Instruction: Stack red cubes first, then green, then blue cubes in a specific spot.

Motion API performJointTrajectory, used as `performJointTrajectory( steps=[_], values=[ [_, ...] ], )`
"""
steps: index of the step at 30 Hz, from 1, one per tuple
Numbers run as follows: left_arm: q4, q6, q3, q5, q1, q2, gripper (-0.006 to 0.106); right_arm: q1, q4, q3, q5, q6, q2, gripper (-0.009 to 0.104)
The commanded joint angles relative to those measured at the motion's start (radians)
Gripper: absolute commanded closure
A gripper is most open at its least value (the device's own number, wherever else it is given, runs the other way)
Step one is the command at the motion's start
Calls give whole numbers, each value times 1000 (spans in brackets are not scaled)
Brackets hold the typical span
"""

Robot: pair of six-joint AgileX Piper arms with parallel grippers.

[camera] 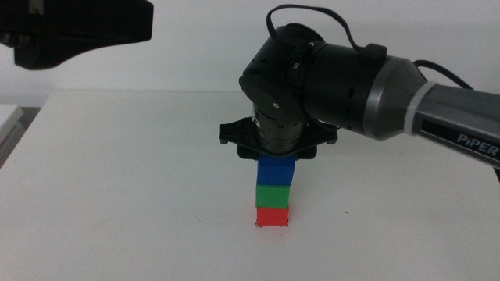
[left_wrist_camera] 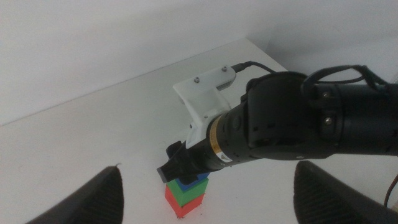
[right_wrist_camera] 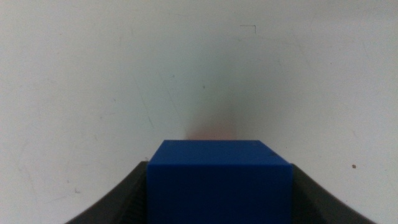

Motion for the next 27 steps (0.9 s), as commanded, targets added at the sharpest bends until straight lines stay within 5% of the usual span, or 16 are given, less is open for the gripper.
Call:
performJointTrajectory(
  steps=[1,8,11,16,24,27],
  values=[
    [3,-2,1,-13,0,-2,7,-1,-22,-8,-2,7,7,83],
    [3,-2,1,-13,0,-2,7,-1,-19,-8,-2,7,23,75],
    [3,-2,1,-13,0,-2,7,1,-12,-8,2,5,23,35],
    [3,-3,1,-13,0,-2,7,1,-32,-1,-2,-34,-41,6],
    [3,-3,1,-13,0,-2,7,-75,-65,379,-141,-226,-616,5],
    [3,-3,1,-13,0,-2,7,-203,41,596,-270,-423,-892,5]
  ],
)
